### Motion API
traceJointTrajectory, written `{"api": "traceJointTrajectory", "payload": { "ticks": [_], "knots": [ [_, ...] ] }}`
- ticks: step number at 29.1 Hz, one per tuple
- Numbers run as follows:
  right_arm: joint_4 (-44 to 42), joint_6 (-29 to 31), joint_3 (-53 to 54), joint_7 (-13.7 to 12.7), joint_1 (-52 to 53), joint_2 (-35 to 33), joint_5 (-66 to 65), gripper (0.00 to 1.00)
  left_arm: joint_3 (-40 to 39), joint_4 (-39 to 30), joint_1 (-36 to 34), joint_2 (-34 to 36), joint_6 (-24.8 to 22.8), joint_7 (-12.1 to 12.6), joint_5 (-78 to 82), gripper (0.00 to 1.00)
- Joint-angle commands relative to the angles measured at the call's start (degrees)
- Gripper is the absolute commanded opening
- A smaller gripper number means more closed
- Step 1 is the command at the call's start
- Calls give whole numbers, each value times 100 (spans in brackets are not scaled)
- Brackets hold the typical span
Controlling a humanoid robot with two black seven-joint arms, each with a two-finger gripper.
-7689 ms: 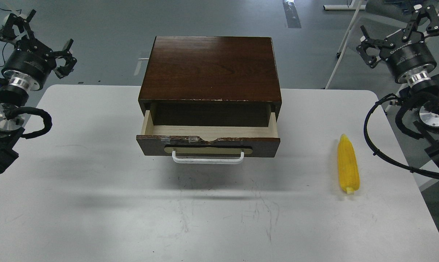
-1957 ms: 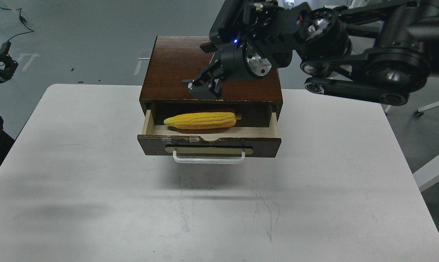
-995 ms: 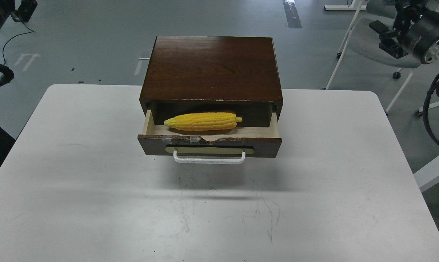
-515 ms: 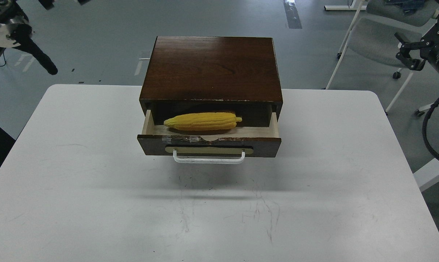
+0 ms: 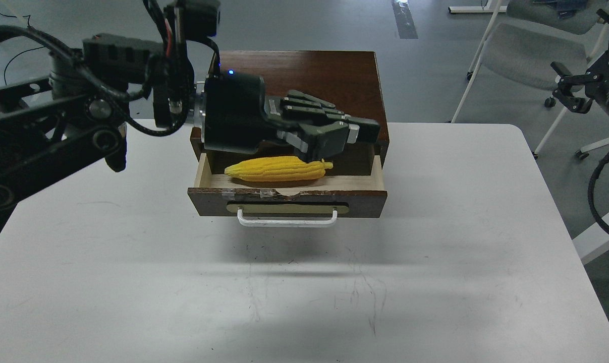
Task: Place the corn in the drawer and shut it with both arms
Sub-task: 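Bring the left gripper down to the front of the drawer, then push the drawer front with the left gripper into the box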
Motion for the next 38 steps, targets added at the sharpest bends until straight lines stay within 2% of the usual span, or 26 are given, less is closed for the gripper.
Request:
{"api": "traceJointTrajectory", "payload": {
  "ticks": [1, 7, 12, 17, 21, 24, 28, 38],
  "knots": [
    [-557, 335, 188, -9, -47, 409, 330, 100, 186, -264, 329, -161, -1, 10, 796, 0],
    [-472, 468, 409, -9, -240, 700, 639, 100, 854, -229, 356, -540, -1, 10, 2166, 0],
    [-497, 503, 759, 9, -477, 1042, 745, 100, 960, -150, 364, -496, -1, 10, 2423, 0],
    [-673, 898, 1349, 132, -820, 1394, 745, 100, 969, 17, 373, -443, -1, 10, 2557, 0],
    [-1435, 1013, 1612, 158, -830, 2088, 745, 100, 961, 17, 356, -435, -1, 10, 2557, 0],
    [-1893, 1185, 1858, 176, -856, 2273, 745, 100, 969, 26, 321, -408, -1, 10, 2557, 0],
    [-2158, 1185, 1912, 149, -873, 2379, 753, 100, 961, 61, 329, -382, -1, 10, 2557, 0],
    [-2124, 1185, 1850, 132, -935, 2353, 762, 100, 969, 289, 355, -382, -1, 10, 2557, 0]
  ]
}}
